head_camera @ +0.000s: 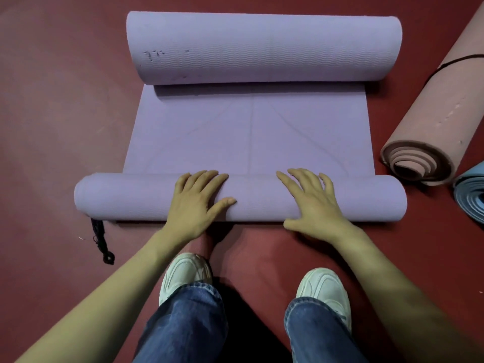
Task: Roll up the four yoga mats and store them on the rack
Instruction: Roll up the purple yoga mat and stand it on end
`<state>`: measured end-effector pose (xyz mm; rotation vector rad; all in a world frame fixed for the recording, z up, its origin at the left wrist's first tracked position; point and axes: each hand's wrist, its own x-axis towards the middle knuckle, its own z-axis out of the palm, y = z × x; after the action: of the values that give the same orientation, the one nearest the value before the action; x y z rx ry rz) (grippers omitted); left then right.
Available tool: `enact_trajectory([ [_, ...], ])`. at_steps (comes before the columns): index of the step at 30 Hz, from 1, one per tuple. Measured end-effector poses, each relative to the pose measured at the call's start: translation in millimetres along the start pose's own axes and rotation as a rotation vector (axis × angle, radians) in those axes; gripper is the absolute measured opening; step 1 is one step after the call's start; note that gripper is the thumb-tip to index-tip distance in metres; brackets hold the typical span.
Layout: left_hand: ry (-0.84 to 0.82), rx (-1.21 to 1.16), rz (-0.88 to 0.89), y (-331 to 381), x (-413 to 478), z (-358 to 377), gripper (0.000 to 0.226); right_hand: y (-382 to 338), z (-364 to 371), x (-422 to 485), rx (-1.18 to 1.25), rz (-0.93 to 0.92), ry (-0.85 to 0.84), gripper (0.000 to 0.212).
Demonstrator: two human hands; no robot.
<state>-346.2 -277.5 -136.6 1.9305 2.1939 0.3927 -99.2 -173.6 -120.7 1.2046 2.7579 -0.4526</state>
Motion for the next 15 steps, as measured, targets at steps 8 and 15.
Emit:
enact_trajectory([
  [8,-0.12,0.015,-0.008,-6,37,-11,0.08,-17,27,6,-0.201,0.081,0.207,0.128],
  [15,-0.191,0.242,0.22,-12,22,-5,0.11,-19,24,13,-0.205,0.121,0.21,0.127],
])
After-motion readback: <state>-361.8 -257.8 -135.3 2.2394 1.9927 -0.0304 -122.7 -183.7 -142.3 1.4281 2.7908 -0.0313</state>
